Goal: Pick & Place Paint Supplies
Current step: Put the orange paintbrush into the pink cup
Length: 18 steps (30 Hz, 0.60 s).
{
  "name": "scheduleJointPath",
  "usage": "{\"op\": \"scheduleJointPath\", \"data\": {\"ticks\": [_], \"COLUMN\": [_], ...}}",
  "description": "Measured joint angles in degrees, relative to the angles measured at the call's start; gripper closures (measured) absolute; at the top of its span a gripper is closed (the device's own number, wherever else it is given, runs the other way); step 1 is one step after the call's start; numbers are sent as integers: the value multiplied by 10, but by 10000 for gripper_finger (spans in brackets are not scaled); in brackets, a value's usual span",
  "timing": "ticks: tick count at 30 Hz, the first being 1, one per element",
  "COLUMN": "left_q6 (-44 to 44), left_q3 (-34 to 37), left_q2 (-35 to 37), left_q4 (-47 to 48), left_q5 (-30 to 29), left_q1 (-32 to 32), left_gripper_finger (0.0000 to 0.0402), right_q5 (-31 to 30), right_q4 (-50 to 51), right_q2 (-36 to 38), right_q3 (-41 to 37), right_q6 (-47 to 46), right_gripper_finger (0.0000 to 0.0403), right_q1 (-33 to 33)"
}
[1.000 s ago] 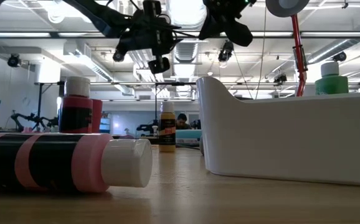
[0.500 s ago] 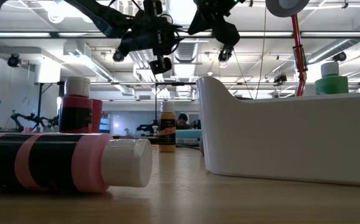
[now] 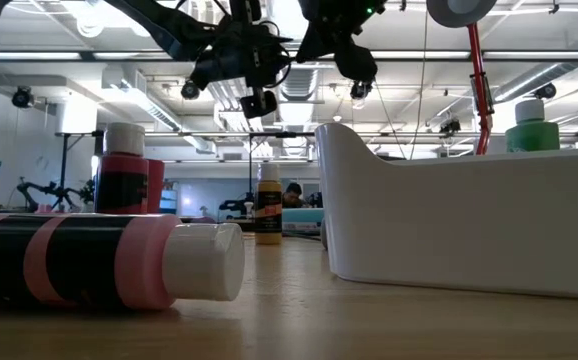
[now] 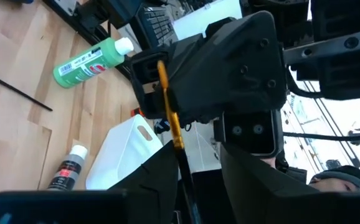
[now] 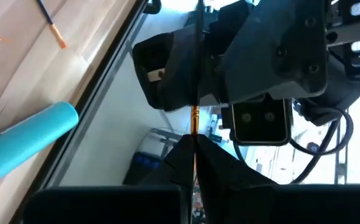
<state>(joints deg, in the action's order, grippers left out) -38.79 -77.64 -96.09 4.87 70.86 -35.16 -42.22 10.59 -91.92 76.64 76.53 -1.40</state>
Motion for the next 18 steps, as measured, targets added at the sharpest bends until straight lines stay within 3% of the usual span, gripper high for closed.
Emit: {"op": "scheduleJointPath", "data": {"ticks": [3,9,18], "left_q6": [0,15,35], "left_q3": [1,1,1], "left_q2": [0,-1,-1], "left_q4": [1,5,5], "left_q5": [-3,-3,1], "left_q1": [0,0,0], "left_gripper_finger": [304,387,390], "right_q5": [-2,-2,-5], "right_q4": [1,-3,-6], "right_q2": [-1,5,7], "right_q3": [0,0,0], "right_q6": [0,1,-29], "right_gripper_finger": [394,394,393], "right_q1": [0,0,12]}}
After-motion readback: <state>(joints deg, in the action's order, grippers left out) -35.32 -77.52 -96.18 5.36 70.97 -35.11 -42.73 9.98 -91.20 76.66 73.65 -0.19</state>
